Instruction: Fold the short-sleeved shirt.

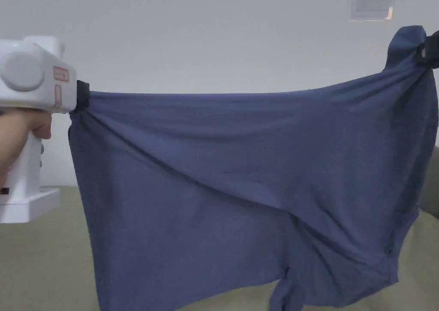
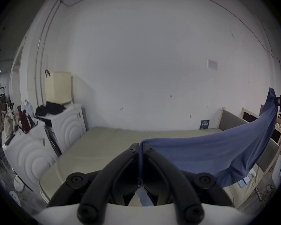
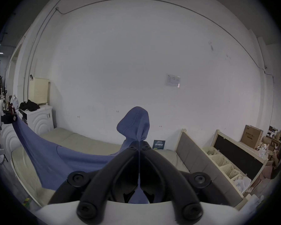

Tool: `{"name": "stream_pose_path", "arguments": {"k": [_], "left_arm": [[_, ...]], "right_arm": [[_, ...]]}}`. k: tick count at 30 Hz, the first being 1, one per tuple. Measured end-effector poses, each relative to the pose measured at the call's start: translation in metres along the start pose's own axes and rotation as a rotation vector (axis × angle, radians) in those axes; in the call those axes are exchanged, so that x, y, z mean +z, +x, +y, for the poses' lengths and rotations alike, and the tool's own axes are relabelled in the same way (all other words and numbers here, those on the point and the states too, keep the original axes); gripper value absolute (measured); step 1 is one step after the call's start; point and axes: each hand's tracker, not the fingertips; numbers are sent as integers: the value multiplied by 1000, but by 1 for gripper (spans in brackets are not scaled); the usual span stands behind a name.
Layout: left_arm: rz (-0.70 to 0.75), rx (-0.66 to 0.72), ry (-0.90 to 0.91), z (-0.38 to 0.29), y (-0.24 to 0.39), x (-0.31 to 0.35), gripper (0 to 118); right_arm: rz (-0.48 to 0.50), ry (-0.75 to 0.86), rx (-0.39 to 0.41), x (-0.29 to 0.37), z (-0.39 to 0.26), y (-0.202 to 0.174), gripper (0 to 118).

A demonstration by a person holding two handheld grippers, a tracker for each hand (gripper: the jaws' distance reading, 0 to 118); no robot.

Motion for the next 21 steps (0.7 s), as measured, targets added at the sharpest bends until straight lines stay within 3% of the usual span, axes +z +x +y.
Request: {"name": "stream_pose_path", "arguments": {"k": [7, 11, 21], "left_arm": [[51, -12, 8, 35, -7, -12, 3], [77, -34, -10, 37, -3, -21, 3], [125, -64, -57, 41, 10, -102, 3]], "right_arm": [[10, 5, -14, -24, 24, -11, 1], [13, -5, 19, -46, 32, -20, 1], [-11, -30, 59, -132, 52, -28, 1]]}}
